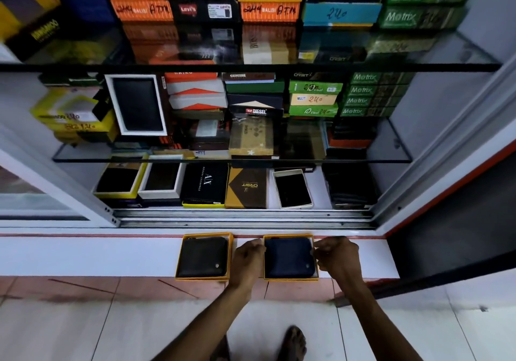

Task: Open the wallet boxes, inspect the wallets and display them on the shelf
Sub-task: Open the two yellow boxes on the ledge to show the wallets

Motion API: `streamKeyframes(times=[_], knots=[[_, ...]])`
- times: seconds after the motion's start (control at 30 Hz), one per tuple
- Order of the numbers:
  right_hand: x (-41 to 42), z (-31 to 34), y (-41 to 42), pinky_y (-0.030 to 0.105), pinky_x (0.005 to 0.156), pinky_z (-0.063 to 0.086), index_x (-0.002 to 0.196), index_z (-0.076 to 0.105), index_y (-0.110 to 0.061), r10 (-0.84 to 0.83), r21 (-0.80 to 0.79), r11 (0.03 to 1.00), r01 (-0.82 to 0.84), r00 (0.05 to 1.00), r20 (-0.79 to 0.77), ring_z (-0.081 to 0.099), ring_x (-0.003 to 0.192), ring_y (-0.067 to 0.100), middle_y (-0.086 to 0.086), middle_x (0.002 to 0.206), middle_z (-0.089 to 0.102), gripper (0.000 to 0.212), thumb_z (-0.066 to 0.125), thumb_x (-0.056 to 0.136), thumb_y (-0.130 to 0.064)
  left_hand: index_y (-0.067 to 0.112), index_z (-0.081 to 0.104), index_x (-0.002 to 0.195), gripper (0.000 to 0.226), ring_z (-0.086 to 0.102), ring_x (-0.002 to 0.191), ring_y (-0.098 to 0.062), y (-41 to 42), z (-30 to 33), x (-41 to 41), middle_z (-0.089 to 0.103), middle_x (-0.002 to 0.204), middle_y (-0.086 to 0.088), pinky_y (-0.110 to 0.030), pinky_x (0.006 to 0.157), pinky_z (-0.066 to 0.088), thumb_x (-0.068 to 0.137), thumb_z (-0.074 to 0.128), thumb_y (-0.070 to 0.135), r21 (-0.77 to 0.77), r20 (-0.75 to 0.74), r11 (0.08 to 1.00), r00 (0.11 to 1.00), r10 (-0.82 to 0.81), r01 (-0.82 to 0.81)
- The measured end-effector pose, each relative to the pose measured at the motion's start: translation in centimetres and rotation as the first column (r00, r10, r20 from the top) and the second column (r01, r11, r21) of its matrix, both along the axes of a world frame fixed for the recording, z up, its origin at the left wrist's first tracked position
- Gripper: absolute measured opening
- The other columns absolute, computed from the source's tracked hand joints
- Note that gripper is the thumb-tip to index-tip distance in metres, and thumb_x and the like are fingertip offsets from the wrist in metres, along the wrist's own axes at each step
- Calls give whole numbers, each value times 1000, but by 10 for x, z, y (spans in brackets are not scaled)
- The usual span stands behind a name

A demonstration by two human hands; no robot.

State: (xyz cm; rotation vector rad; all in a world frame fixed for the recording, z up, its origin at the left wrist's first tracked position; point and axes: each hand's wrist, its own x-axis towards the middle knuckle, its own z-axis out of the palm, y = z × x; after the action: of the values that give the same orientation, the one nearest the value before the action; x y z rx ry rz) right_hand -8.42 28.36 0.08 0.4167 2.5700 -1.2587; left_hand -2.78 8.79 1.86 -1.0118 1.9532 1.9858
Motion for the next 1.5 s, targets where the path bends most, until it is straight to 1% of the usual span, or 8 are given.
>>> streamKeyframes(times=[0.1, 0.3, 0.47, 0.6, 0.73, 1.17, 1.33, 1.5], knots=[[7, 12, -15, 13, 68, 51, 81, 79, -13, 81, 106, 992, -62, 980, -183, 72, 75, 17, -1, 82, 78, 10, 73, 80, -5, 15, 73, 99, 16, 64, 97, -13, -15, 13, 10, 72, 99, 1, -28, 88, 49, 90, 60, 13, -12, -86, 1000, 996, -12, 11], [4, 29, -99, 19, 78, 57, 92, 80, -10, 308, -101, 935, -341, 917, -254, 66, 66, -12, -5, 84, 76, 17, 71, 81, -2, 10, 71, 108, 20, 65, 102, -8, -85, 36, 29, 73, 104, 2, -26, 94, 52, 89, 64, 9, -194, -241, 967, 964, 114, -163], [8, 26, -166, 33, 83, 56, 109, 74, -12, 609, 25, 793, -609, 788, -90, 70, 89, 15, -2, 103, 72, 23, 62, 90, -18, 10, 60, 119, 37, 59, 109, -27, -130, 20, 49, 63, 114, -8, -37, 93, 46, 86, 71, 21, -279, -96, 895, 938, 334, -347], [5, 16, -191, 29, 91, 51, 115, 69, -18, 680, 256, 698, -669, 731, 59, 65, 113, 24, 4, 118, 71, 33, 56, 91, -36, 14, 41, 136, 64, 50, 118, -37, -139, 5, 61, 48, 136, -15, -49, 92, 50, 82, 73, 30, -69, 180, 905, 887, 424, -419], [7, 14, -206, 30, 88, 50, 120, 65, -14, 663, 316, 664, -677, 729, 170, 60, 117, 26, 9, 123, 66, 42, 55, 91, -42, 8, 51, 123, 43, 60, 105, -39, -140, 9, 62, 60, 119, -16, -50, 86, 56, 88, 64, 29, 293, 274, 846, 887, 372, -446], [10, 24, -219, 48, 78, 61, 78, 55, -19, 368, -187, 923, -336, 913, 177, 69, 86, 29, 19, 100, 71, 33, 87, 67, -19, 12, 55, 102, 15, 56, 109, -42, -146, 31, 56, 58, 96, -12, -54, 97, 50, 93, 57, 24, 405, 233, 777, 876, 422, -482], [5, 61, -204, 29, 60, 56, 96, 60, -10, 358, -520, 829, -204, 909, 213, 65, 72, 18, 14, 98, 69, 26, 79, 78, -7, 12, 57, 108, 34, 55, 109, -33, -157, 40, 56, 59, 118, -14, -40, 77, 50, 86, 63, 37, 120, 161, 878, 882, 443, -463], [-7, 123, -172, 30, 74, 60, 110, 68, -7, 435, -630, 728, -270, 893, 120, 72, 85, 20, 7, 96, 76, 28, 73, 84, -16, 11, 72, 87, 24, 65, 82, -25, -163, 88, 44, 73, 88, -12, -34, 65, 52, 83, 69, 35, 166, -60, 945, 954, 294, -281]])
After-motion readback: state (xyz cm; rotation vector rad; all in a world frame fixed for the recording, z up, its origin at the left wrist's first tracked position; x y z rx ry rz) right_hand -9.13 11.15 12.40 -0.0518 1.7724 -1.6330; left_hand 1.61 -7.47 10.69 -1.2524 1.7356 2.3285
